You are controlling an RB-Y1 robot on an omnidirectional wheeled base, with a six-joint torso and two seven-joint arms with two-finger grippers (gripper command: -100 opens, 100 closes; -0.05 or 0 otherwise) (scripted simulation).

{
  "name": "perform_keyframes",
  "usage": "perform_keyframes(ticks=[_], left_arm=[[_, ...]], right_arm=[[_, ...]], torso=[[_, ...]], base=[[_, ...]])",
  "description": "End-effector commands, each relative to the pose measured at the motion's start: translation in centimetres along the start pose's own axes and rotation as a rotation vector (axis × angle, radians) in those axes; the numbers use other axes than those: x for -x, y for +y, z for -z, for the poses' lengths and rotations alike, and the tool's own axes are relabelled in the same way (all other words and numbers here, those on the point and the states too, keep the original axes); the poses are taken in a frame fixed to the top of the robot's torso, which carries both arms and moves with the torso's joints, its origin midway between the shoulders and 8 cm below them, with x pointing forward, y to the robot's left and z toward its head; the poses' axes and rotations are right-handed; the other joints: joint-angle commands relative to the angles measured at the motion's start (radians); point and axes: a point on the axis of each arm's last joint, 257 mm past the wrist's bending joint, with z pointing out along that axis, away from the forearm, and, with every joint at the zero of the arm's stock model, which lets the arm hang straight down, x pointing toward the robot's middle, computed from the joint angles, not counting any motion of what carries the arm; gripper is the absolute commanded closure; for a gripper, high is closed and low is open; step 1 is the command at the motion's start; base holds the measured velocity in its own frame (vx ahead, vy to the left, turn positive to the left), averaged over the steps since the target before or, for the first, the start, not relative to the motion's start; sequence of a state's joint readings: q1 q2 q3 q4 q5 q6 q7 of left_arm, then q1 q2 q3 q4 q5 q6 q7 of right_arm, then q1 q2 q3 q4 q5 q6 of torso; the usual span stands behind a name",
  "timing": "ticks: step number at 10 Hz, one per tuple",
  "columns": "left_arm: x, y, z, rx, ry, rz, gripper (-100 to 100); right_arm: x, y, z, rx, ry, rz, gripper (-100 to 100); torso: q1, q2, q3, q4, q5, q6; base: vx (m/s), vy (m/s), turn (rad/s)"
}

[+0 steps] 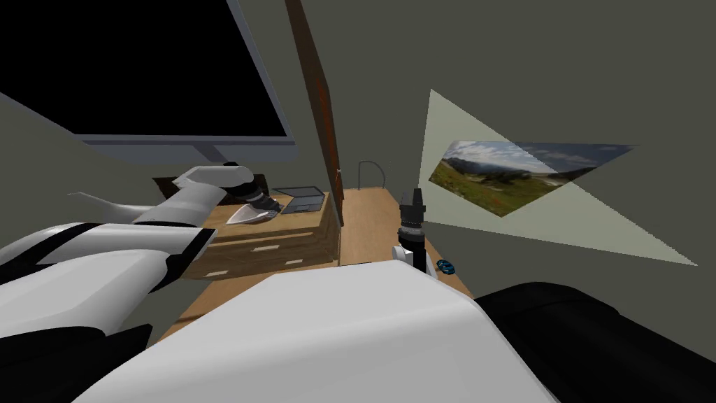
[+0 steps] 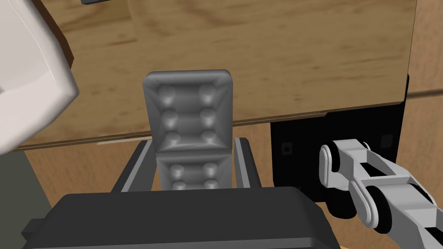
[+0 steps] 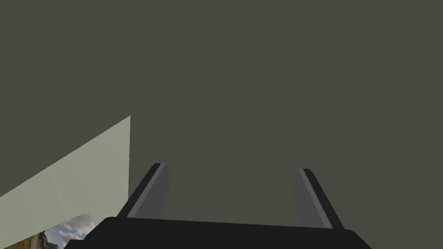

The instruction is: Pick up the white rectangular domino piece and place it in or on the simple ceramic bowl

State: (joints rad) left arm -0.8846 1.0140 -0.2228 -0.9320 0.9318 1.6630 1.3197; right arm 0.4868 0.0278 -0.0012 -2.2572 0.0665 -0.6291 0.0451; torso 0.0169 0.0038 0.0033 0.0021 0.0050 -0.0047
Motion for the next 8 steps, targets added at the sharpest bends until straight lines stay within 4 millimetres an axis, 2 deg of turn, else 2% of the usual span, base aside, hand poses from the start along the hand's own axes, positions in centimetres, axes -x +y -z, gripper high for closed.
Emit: perform_keyframes(ticks=[1,4,7,8], left_arm=[[0.4,-0.6,0.4,-0.001,-0.009,0.051,100],[1.8,-2.2,1.3,-0.001,-0.036,0.176,100],[3.9,-4.1,1.9,0.000,-0.072,0.305,100],[3.9,-4.1,1.9,0.000,-0.072,0.305,100]], right_arm=[[0.0,0.0,0.0,0.000,0.000,0.000,0],[0.0,0.0,0.0,0.000,0.000,0.000,0],[0.0,0.0,0.0,0.000,0.000,0.000,0],[0.0,0.0,0.0,0.000,0.000,0.000,0]], torso=[[0.000,0.000,0.000,0.000,0.000,0.000],[0.007,0.003,0.002,0.000,0.001,0.002],[0.009,-0.004,-0.002,-0.001,0.002,0.001],[0.009,-0.004,-0.002,-0.001,0.002,0.000]], base=[[-0.116,0.156,-0.216],[-0.164,0.251,-0.400],[-0.098,0.237,-0.388],[-0.094,0.155,-0.120]])
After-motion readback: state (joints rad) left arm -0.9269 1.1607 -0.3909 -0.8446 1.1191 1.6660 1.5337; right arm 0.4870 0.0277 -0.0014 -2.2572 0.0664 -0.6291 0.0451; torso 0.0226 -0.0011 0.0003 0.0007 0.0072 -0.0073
